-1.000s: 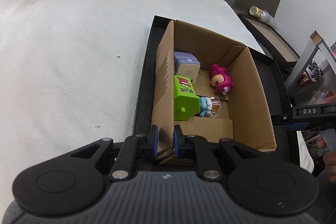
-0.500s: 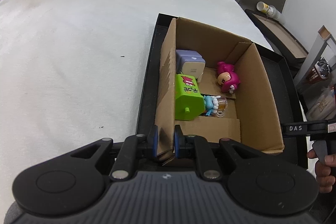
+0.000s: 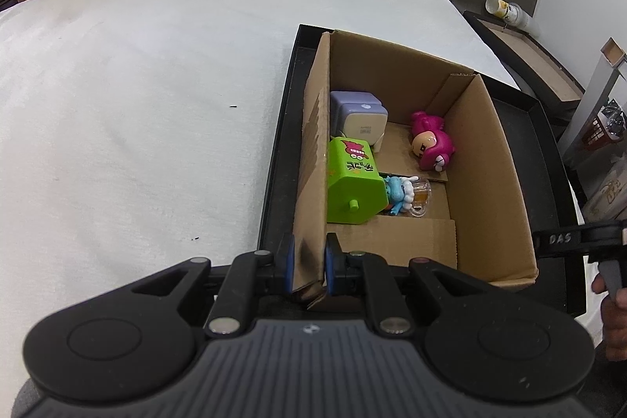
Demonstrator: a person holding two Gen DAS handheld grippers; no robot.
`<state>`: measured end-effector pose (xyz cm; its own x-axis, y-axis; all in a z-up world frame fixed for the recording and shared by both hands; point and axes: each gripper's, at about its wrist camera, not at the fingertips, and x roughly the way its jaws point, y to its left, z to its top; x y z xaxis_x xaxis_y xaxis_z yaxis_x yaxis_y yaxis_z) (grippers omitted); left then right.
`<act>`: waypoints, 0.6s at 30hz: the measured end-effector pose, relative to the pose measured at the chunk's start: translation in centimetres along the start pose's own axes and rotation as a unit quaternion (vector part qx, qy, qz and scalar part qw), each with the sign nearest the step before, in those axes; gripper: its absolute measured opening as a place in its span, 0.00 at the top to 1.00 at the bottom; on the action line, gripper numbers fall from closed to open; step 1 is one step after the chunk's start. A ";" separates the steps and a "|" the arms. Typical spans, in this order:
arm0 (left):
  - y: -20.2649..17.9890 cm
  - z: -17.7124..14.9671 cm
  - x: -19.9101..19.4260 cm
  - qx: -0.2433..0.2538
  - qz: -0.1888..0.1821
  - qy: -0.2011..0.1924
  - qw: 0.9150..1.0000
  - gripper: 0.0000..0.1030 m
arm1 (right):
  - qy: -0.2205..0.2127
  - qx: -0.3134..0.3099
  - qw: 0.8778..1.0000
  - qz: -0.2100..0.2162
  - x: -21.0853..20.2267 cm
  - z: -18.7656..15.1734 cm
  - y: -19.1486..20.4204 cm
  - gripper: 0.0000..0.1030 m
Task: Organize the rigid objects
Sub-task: 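Grasp the white plug adapter with the right tool, then carry the white adapter over the box and release it inside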
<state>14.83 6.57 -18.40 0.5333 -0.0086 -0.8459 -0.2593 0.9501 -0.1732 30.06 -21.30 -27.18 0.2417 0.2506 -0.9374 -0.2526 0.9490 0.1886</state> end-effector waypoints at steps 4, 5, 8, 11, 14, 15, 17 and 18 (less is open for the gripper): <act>0.1 0.0 0.0 -0.002 -0.002 0.000 1.000 0.86 | -0.013 0.005 1.000 0.005 -1.3 0.2 0.1 0.64; 0.1 0.0 0.0 -0.002 -0.002 0.000 1.000 0.86 | -0.017 0.003 1.000 0.006 -1.7 0.2 0.2 0.64; 0.1 0.0 0.0 0.000 -0.003 0.000 1.000 0.86 | -0.024 -0.002 1.000 0.008 -2.6 0.3 0.6 0.64; 0.3 -0.1 -0.1 -0.001 -0.005 0.000 1.000 0.86 | -0.032 -0.006 0.999 0.008 -3.5 0.3 0.8 0.64; 0.3 0.0 -0.1 -0.002 -0.007 0.000 1.000 0.86 | -0.039 -0.011 0.999 0.009 -4.3 0.4 1.2 0.64; 0.3 0.0 -0.1 -0.002 -0.008 0.000 1.000 0.86 | -0.042 -0.012 0.999 0.009 -4.6 0.4 1.3 0.64; 0.4 0.0 -0.2 -0.003 -0.009 0.000 1.000 0.86 | -0.046 -0.014 0.999 0.009 -5.3 0.6 1.4 0.64; 0.4 0.0 -0.1 -0.003 -0.010 0.000 1.000 0.86 | -0.048 -0.015 0.999 0.008 -5.4 0.8 1.2 0.64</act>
<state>14.66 6.95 -18.34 0.5380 -0.0273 -0.8425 -0.2534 0.9480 -0.1926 29.23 -21.34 -21.66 0.3262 0.2853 -0.9012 -0.2854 0.9386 0.1938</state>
